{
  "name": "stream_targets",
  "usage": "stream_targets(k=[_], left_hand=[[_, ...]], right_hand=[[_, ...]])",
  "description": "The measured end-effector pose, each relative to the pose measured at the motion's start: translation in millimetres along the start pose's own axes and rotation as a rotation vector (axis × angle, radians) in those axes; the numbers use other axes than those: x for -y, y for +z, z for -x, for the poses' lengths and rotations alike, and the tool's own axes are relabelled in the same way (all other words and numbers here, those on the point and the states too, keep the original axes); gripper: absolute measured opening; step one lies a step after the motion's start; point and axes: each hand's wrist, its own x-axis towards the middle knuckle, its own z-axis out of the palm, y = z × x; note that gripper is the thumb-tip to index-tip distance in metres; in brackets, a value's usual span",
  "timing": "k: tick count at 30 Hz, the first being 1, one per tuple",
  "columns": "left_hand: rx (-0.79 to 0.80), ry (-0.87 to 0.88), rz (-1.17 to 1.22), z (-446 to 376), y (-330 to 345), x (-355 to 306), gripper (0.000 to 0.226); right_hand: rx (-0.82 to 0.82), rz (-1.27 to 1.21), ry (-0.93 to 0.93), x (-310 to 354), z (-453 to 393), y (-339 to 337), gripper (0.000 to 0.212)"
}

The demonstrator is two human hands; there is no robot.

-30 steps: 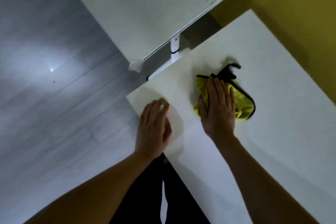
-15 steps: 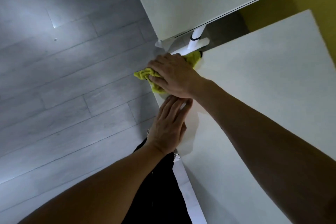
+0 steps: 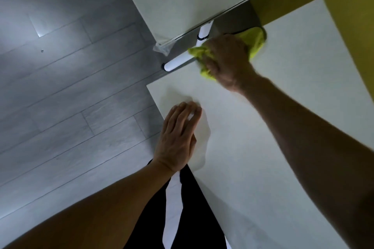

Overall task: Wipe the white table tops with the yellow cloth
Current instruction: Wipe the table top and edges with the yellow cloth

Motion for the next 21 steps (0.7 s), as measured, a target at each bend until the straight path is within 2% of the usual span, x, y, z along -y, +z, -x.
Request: stream_targets(k=[4, 7, 12, 17, 21], left_hand=[[0.038, -0.017, -0.054, 3.8, 2.5, 1.0, 0.059], [0.068, -0.040, -0.071, 5.7, 3.4, 0.3, 0.059], [0.053, -0.029, -0.058, 2.3, 0.0, -3.8, 0.059], [0.095, -0.031, -0.113, 3.5, 1.8, -5.2, 0.059], [0.098, -0.019, -0.165, 0.0, 0.5, -11.4, 0.058]], right_hand=[[0.119, -0.061, -0.228, 90.3, 1.0, 19.6, 0.040], [0.092, -0.061, -0.285, 102.9, -1.0, 20.8, 0.044], [0.042, -0.073, -0.260, 47.5, 1.6, 11.7, 0.044], [-0.103, -0.016, -0.022, -71.4, -1.8, -16.2, 0.048], [-0.065, 0.000, 0.128, -100.9, -5.7, -24.9, 0.048]])
